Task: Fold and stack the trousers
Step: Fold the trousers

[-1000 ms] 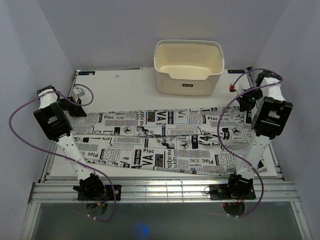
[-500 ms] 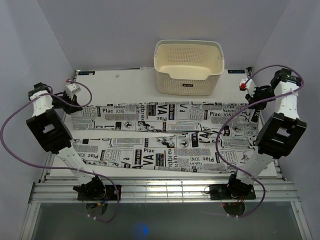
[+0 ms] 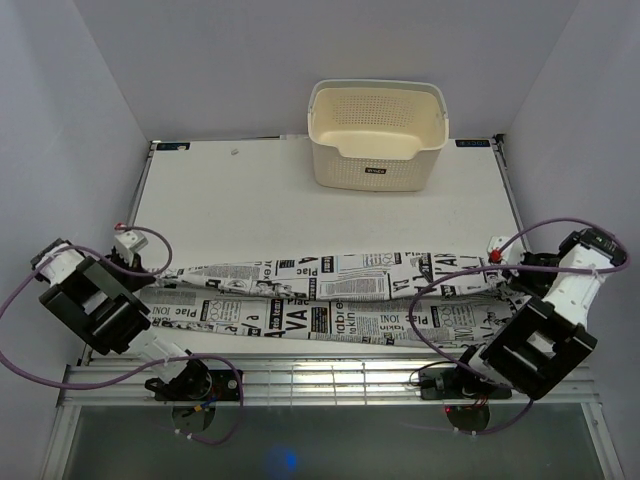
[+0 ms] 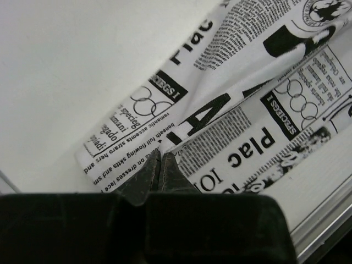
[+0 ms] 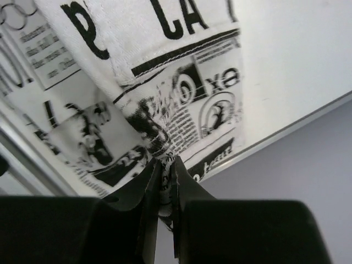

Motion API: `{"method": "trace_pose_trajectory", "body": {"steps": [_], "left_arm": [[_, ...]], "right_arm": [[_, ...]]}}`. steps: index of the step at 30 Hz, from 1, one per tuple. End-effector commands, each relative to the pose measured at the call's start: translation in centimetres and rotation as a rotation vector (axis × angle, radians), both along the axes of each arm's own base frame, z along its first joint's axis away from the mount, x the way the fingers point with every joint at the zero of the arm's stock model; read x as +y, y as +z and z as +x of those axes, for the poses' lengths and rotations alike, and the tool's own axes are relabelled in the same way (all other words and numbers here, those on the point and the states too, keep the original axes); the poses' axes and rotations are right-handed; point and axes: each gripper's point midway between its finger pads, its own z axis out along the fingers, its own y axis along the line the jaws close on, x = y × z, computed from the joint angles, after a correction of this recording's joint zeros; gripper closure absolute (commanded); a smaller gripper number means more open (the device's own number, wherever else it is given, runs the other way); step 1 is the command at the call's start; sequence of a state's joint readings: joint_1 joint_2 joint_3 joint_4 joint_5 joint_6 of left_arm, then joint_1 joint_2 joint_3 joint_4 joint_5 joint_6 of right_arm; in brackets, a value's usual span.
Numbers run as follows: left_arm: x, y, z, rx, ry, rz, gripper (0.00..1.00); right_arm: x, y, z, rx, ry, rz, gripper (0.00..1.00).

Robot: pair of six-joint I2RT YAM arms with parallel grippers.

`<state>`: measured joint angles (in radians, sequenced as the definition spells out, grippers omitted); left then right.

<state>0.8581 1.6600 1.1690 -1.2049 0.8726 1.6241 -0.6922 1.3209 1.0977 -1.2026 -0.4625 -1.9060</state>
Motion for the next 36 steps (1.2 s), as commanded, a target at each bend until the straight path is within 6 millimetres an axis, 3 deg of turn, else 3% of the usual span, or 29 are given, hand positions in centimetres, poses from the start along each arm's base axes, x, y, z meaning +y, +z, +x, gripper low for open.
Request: {"method": "trace_pose_trajectory", "body": {"steps": [1, 3, 7, 10, 12, 17, 20, 24, 26, 27, 31, 34, 36], "left_arm": [[-0.5, -1.5, -3.1, 0.005, -0.064, 0.070, 1.00], [-1.5, -3.2, -4.7, 0.062, -0.065, 0.055, 1.00], [-2.1, -5.5, -5.6, 0.099, -0.031, 0.057, 1.00], [-1.8, -6.0, -5.6, 0.117, 0.004, 0.050, 1.00], [-1.3, -5.4, -4.8, 0.104, 0.029, 0.042, 1.00], [1.1, -0.6, -1.0, 0.005, 0.090, 0.003, 1.00], [1.9, 2.2, 0.1, -0.024, 0.086, -0.014, 1.00], [1.6, 3.4, -1.2, -0.010, 0.048, -0.040, 1.00], [2.2, 2.9, -2.1, 0.000, 0.060, -0.025, 1.00], [2.0, 2.1, -3.0, 0.012, 0.038, -0.007, 1.00], [2.8, -1.1, -6.5, 0.083, 0.043, 0.012, 1.00], [2.7, -4.4, -8.1, 0.162, 0.050, 0.021, 1.00], [3.7, -6.1, -8.0, 0.159, 0.068, 0.077, 1.00]], "right_arm": [[0.0, -3.0, -2.8, 0.017, 0.152, -0.090, 0.92], [0.4, -4.3, -3.6, 0.043, 0.142, -0.077, 0.92], [0.9, -6.6, -4.1, 0.073, 0.108, -0.037, 0.92], [0.4, -6.2, -3.4, 0.073, 0.075, -0.025, 0.92], [0.3, -5.1, -2.6, 0.057, 0.059, 0.002, 0.92], [-1.0, -0.2, 0.0, 0.017, 0.025, 0.035, 0.92], [-2.0, 1.0, -0.3, 0.008, 0.020, 0.022, 0.92], [-3.6, 0.4, -2.8, 0.012, 0.001, -0.031, 0.92], [-3.9, -0.4, -4.3, 0.024, 0.043, -0.067, 0.92], [-3.8, -1.4, -5.8, 0.041, 0.030, -0.065, 0.92], [-3.5, -3.9, -9.0, 0.089, 0.064, -0.065, 0.92], [-2.9, -5.8, -10.0, 0.117, 0.073, -0.043, 0.92], [-2.6, -6.9, -10.5, 0.129, 0.081, -0.053, 0.92]]}}
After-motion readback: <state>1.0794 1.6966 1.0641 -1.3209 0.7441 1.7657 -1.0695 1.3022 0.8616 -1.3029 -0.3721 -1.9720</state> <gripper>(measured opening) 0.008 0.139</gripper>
